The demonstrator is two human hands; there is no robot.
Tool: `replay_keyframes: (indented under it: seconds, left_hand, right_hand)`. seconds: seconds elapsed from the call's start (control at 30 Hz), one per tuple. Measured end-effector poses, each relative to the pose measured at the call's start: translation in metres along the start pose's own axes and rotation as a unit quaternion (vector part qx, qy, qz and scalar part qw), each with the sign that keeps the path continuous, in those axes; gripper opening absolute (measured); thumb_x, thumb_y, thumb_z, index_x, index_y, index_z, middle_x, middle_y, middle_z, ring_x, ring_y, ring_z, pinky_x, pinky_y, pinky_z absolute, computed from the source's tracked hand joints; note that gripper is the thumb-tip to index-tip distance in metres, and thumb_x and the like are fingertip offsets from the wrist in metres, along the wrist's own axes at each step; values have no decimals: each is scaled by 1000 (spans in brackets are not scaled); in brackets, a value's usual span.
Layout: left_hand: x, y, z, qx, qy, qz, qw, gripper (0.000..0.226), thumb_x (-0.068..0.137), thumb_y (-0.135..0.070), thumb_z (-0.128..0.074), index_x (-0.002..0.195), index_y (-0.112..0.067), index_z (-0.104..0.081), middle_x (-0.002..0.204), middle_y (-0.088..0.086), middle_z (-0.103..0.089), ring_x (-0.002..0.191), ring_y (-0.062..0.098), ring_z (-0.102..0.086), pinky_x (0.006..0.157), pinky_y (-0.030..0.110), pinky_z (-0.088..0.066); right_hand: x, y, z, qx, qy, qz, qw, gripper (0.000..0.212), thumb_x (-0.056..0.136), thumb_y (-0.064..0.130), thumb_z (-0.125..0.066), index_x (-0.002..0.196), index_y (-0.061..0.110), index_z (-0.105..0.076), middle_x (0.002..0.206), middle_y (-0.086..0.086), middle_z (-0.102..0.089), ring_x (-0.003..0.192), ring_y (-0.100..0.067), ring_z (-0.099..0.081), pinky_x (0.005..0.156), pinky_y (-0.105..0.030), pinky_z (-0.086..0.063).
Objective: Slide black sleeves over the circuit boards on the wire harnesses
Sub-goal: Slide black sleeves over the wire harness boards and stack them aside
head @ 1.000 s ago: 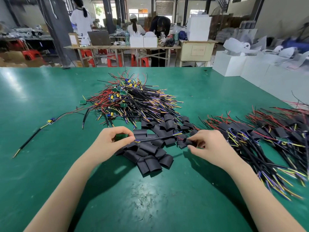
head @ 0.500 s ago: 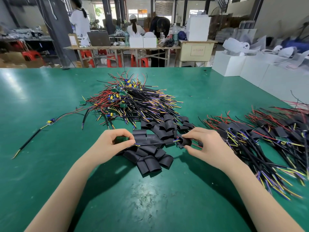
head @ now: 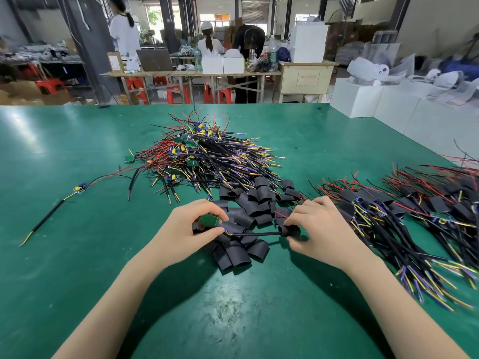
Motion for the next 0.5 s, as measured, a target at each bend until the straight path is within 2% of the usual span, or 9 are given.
replay_keyframes:
  seconds: [0.17,0.33,0.4,0.47,0.5]
  left_hand:
    - [1,-12,3,34,-39,-36,998,20,79,3,-74,85,-16,-69,89,-10,-64,90,13,-60,84,30,-48]
    - [0,-29,-8,16,-66,-76,995,21,77,7,-75,80,-12,-69,92,-2,-62,89,16,-61,81,35,-49]
    - [-1,-36,-15,27,-81,-98,992,24,76,6,-76,90,-13,-71,104,1,-59,87,13,-59,83,27,-48]
    - [0,-37,-21,36,-94,-90,991,48,72,9,-76,114,-14,-67,118,2,-52,80,11,-57,82,15,-45]
    - [1,-36,-22,28,-96,-77,992,60,71,10,-75,123,-16,-62,123,0,-49,77,11,-56,79,14,-45]
  right_hand:
    - [-1,-3,-3,18,5,-3,1000,24,81,46,-54,95,30,-66,89,13,-60,92,-8,-52,92,-24,-25]
    - [0,17,3,97,-32,30,994,22,78,41,-65,93,25,-69,84,11,-62,86,-13,-57,89,-33,-35]
    - [0,28,5,159,-60,33,985,21,77,34,-69,94,20,-69,84,8,-63,83,-13,-60,83,-35,-43]
    - [0,32,11,237,-112,20,965,22,76,23,-73,95,15,-70,86,4,-64,78,-10,-59,75,-32,-49]
    - [-1,31,14,265,-140,11,954,22,75,19,-73,95,14,-69,86,4,-63,76,-8,-57,73,-29,-50]
Point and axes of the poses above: each hand's wrist, its own x-axis towards the middle knuckle, its own z-axis out of the back of the hand, y = z × x, the point moved 8 cm from there along x, towards the middle knuckle
